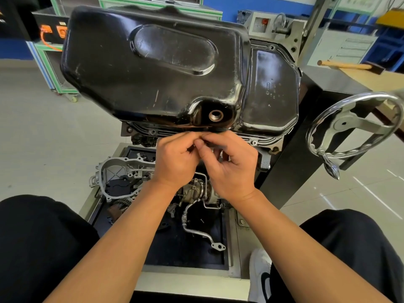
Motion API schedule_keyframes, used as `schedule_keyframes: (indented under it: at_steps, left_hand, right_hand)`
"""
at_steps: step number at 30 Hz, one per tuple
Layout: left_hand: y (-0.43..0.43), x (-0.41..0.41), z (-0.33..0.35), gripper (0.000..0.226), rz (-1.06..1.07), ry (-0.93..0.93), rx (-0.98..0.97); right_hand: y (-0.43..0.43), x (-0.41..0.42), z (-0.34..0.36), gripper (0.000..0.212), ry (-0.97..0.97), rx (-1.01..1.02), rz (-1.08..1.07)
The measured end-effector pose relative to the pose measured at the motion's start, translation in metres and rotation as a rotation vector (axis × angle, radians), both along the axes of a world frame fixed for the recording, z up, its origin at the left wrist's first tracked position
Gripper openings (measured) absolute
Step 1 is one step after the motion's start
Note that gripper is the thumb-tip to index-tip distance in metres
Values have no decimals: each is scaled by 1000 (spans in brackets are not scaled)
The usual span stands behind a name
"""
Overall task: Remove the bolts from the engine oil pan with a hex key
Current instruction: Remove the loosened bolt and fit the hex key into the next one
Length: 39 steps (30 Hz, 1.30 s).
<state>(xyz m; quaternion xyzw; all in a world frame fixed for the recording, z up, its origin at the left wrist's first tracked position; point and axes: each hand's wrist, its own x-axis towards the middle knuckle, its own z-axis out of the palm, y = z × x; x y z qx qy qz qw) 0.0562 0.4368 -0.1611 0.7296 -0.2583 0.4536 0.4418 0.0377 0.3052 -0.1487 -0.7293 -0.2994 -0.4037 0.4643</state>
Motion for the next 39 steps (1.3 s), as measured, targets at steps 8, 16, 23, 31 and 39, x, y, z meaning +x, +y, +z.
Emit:
schedule_keyframes:
  at_steps: [8,16,23,31,39]
  left_hand:
    - [-4,-1,-1,9,-21,9,-15]
    - [5,2,2,12,-30,47,81]
    - [-2,-3,5,16,85,6,7]
    - [-4,0,-2,21,7,19,43]
    - [-1,2,4,12,67,-37,27]
  right_hand:
    - [0,-3,2,5,13,-8,-26]
    - [0,-2,7,3,31,33,-42]
    - [0,-1,5,6,17,28,-19]
    - [-6,-1,3,8,-6,5,-49]
    - [-3,0,4,7,-8,17,-33]
